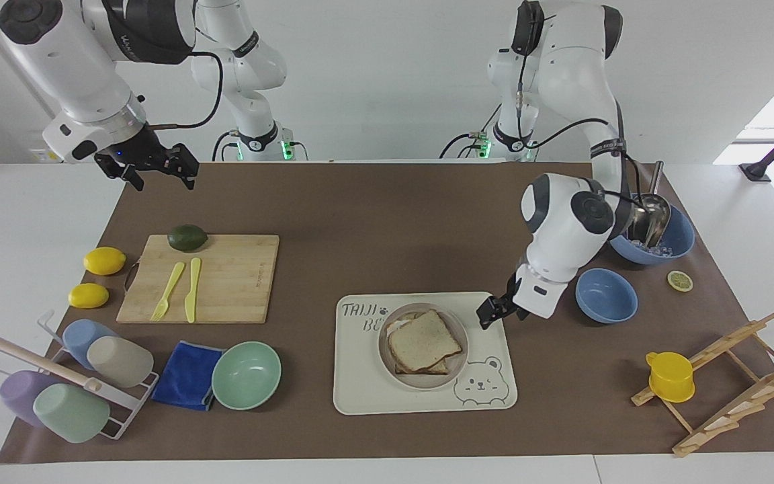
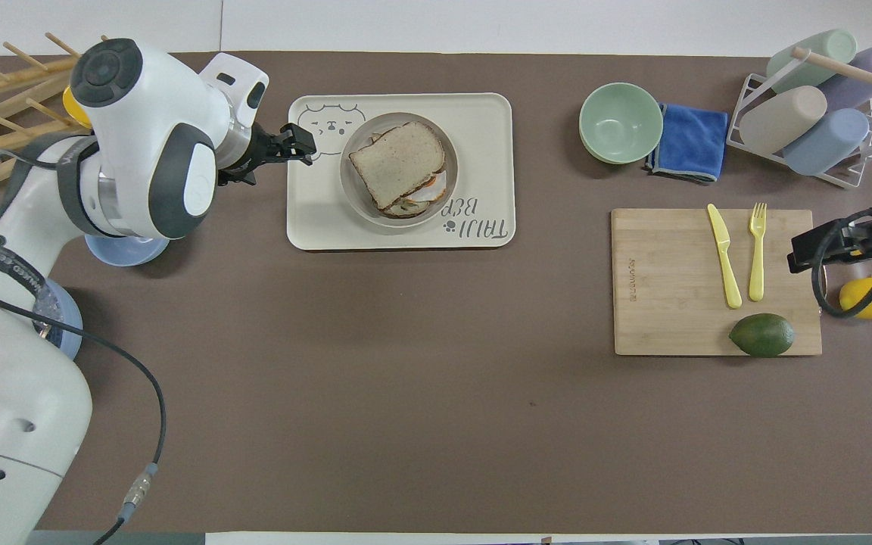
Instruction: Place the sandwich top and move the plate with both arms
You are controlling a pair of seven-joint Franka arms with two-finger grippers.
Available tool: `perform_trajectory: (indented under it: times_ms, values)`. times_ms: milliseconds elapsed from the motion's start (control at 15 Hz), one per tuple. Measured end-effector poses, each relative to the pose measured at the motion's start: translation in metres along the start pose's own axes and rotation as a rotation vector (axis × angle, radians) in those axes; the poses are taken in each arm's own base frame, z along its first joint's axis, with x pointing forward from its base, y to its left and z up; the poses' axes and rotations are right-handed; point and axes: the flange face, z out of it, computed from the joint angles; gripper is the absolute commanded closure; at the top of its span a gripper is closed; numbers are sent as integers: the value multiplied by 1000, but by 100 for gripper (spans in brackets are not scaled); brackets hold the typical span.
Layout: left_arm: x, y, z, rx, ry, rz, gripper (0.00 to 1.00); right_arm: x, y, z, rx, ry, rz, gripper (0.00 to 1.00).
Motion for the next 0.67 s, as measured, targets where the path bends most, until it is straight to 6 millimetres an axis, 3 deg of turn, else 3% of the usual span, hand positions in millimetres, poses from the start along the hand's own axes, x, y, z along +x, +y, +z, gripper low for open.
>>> perform_trajectory:
  times_ms: [200,333,667]
  values:
    - [-7,-29,-63,45,-16,40,0,0,0,0,0,0,0,0]
    - [-12,-45,-90,77,-24,49,0,0,0,0,0,0,0,0]
    - [-39,-62,-150,112,-59,54,0,0,0,0,0,0,0,0]
